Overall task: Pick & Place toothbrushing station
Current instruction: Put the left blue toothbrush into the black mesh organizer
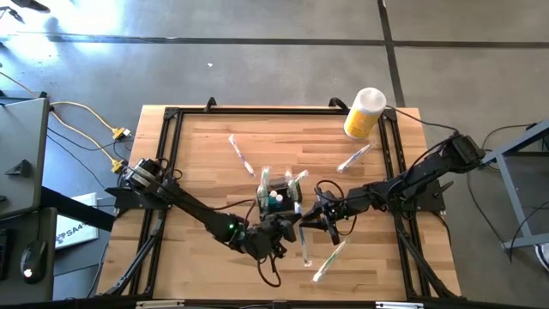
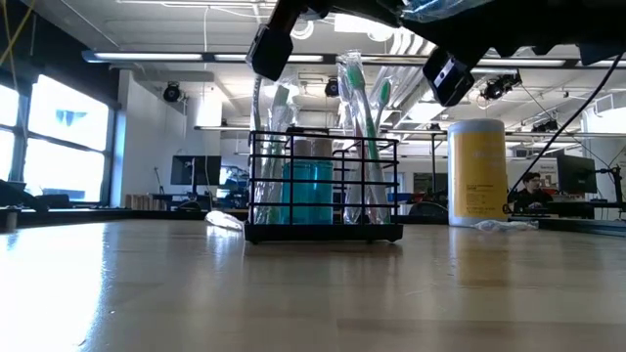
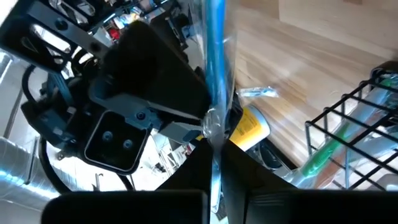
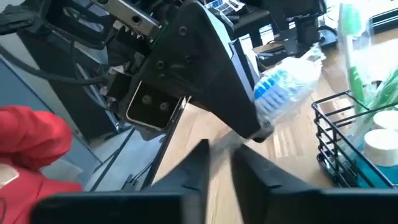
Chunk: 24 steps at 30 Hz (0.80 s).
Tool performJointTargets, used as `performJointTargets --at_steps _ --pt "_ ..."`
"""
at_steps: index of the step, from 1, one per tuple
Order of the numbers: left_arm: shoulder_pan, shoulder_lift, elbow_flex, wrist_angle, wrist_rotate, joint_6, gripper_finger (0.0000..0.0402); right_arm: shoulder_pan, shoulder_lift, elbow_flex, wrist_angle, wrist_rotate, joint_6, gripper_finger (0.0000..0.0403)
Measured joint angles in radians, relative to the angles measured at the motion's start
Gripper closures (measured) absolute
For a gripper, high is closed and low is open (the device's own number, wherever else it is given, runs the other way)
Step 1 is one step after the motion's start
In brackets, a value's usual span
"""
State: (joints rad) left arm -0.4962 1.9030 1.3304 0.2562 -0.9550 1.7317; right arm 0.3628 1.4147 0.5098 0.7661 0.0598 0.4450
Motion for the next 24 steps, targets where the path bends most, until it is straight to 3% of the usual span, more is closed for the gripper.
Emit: performJointTargets --at_steps 4,16,24 --pt "-0.001 0.0 -0.001 -0.002 0.0 -0.008 0.0396 -0.013 0.0 0.0 -0.009 -0.018 -0.007 0.0394" --pt "0.0 0.0 -0.001 -0.005 0.002 -0.016 0.0394 -0.016 0.0 0.0 -0.015 -0.017 -0.03 0.04" --pt "0.0 0.0 0.0 -0.052 0.058 -0.104 0.0342 -0.016 0.0 0.0 -0.033 -0.01 -0.035 0.04"
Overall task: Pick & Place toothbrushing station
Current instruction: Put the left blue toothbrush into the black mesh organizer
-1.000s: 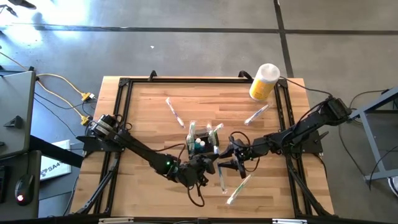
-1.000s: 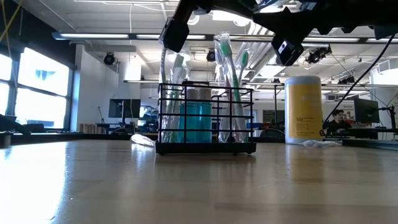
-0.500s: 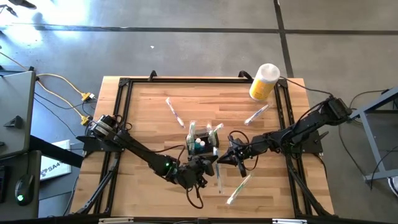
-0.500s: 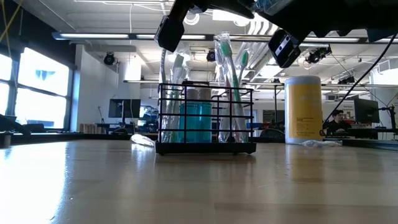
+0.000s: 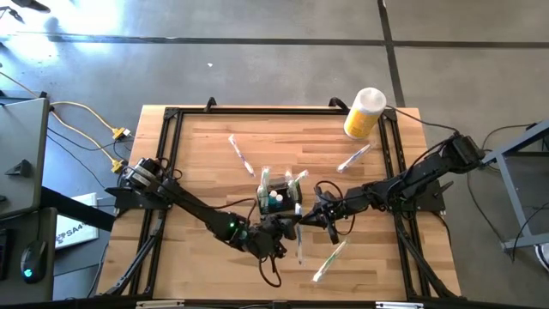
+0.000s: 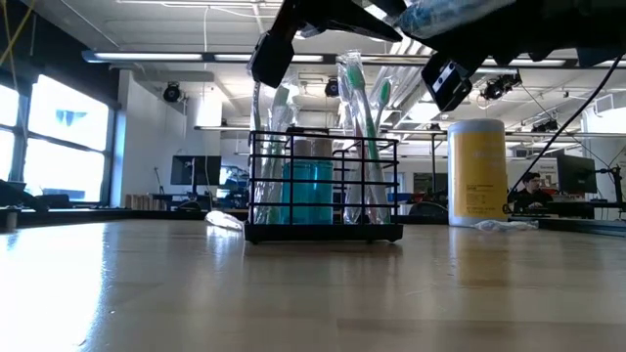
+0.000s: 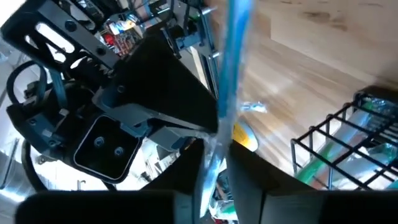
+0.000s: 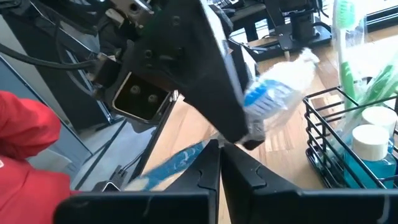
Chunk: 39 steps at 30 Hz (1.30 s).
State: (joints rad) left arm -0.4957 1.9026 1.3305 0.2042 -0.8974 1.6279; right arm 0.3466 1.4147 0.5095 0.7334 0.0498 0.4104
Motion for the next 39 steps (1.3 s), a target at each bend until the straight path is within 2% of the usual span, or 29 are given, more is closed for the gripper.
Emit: performJointTargets --at_steps 14,20,24,28,30,32,35,39 --pt "-0.027 -0.001 0.0 0.08 -0.087 -0.039 0.0231 0.0 0.0 0.0 -0.004 0.003 -0.044 0.04" --pt "-0.088 -0.017 0.0 0.084 -0.241 -0.244 0.0222 0.018 0.0 0.0 -0.002 0.063 -0.126 0.04" --pt "-0.12 -0.031 0.0 0.062 -0.413 -0.461 0.0222 0.047 -0.002 0.0 0.008 0.131 -0.218 0.04" --pt "-0.131 -0.076 0.0 -0.118 -0.503 -0.694 0.0222 0.091 -0.033 0.0 0.012 0.236 -0.296 0.04" --pt "-0.132 -0.105 0.0 -0.243 -0.489 -0.861 0.0222 0.119 -0.056 0.0 0.012 0.307 -0.337 0.04" --pt "-0.134 -0.144 0.0 -0.405 -0.433 -1.055 0.0222 0.147 -0.073 0.0 0.033 0.369 -0.386 0.04" --pt "-0.122 -0.205 0.0 -0.637 -0.258 -1.37 0.0222 0.192 -0.094 0.0 0.079 0.468 -0.476 0.04" --pt "-0.078 -0.257 0.0 -0.853 -0.006 -1.682 0.0222 0.233 -0.097 0.0 0.158 0.652 -0.616 0.04"
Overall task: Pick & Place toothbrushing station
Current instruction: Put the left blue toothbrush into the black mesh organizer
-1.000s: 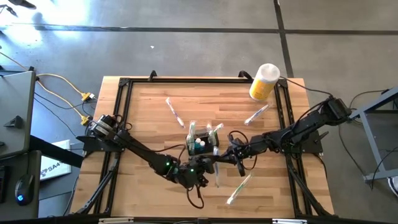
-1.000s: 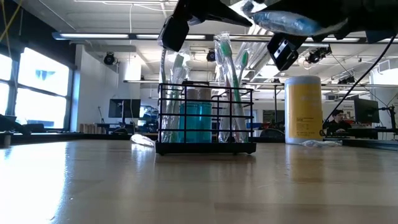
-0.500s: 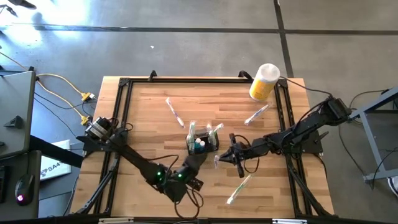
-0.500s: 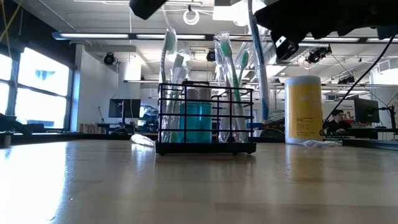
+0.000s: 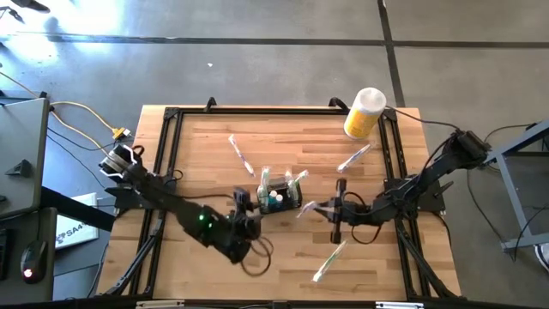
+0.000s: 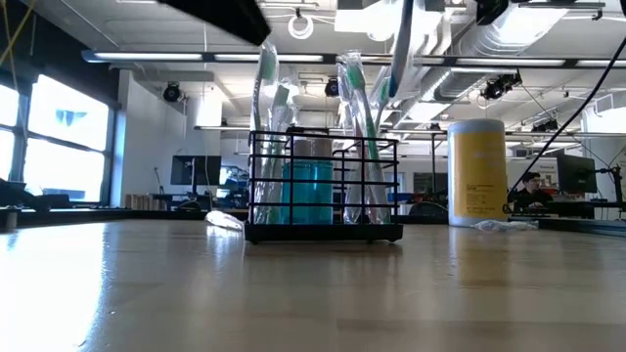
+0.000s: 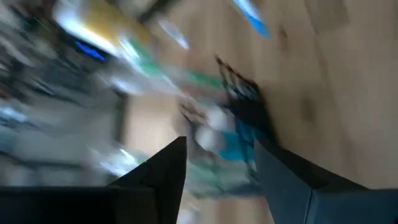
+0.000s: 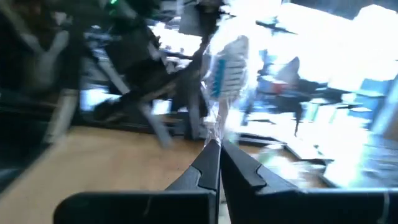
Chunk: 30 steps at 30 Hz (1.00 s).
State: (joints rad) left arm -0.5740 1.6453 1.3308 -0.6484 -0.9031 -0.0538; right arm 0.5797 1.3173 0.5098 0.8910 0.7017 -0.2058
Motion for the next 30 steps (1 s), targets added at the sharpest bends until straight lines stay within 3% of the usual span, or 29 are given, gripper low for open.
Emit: performJointTargets --at_steps 3,8,17,30 --pt "0.034 -0.005 -0.021 -0.045 0.149 -0.107 0.0222 0.0 0.0 0.0 0.044 0.088 -0.05 0.04" --pt "0.085 -0.005 -0.114 0.065 0.296 -0.109 0.0222 -0.033 0.001 0.0 0.045 0.162 -0.053 0.04" --pt "0.068 -0.01 -0.14 0.125 0.314 -0.101 0.0222 -0.102 0.011 0.0 0.004 0.136 0.025 0.04" --pt "0.054 -0.01 -0.14 0.134 0.352 -0.092 0.0222 -0.164 0.142 0.0 -0.005 0.127 0.162 0.04"
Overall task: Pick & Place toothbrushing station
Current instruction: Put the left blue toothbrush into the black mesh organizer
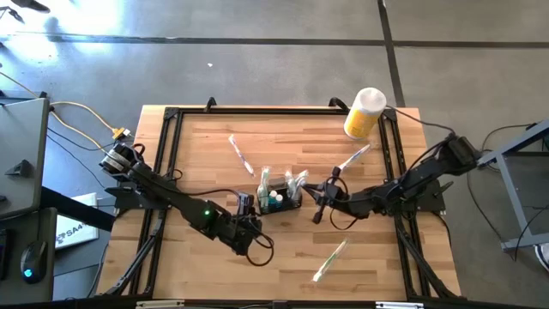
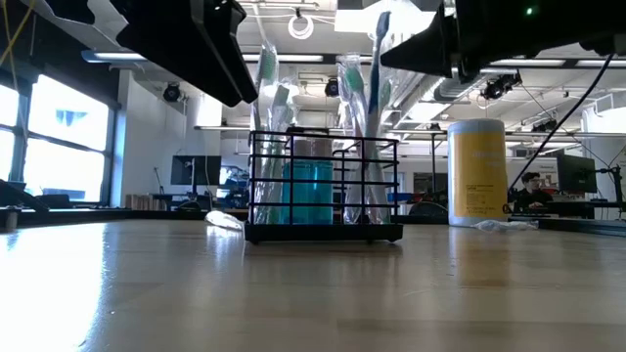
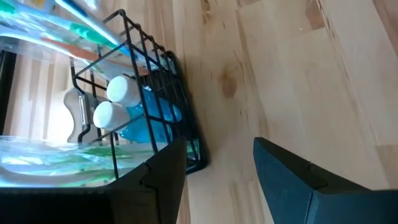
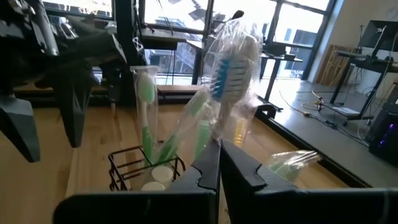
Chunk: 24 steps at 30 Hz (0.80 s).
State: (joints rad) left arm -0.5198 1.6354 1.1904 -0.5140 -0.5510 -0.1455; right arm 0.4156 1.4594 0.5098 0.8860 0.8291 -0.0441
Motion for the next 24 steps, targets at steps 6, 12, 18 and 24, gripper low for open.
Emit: performJointTargets --at_steps 6,12,18,24 --pt "0.001 0.0 0.0 0.011 0.0 0.001 0.0222 -0.009 0.065 0.0 0.034 0.001 0.024 0.04" --pt "0.0 0.0 0.0 0.021 0.002 0.002 0.0222 -0.033 0.143 0.0 0.035 0.0 0.09 0.04" --pt "0.0 0.0 0.0 0.026 0.003 0.002 0.0222 -0.045 0.17 0.0 0.021 -0.026 0.1 0.04" --pt "0.002 0.001 0.0 0.026 0.003 0.002 0.0222 -0.045 0.17 0.0 -0.006 -0.02 0.039 0.04"
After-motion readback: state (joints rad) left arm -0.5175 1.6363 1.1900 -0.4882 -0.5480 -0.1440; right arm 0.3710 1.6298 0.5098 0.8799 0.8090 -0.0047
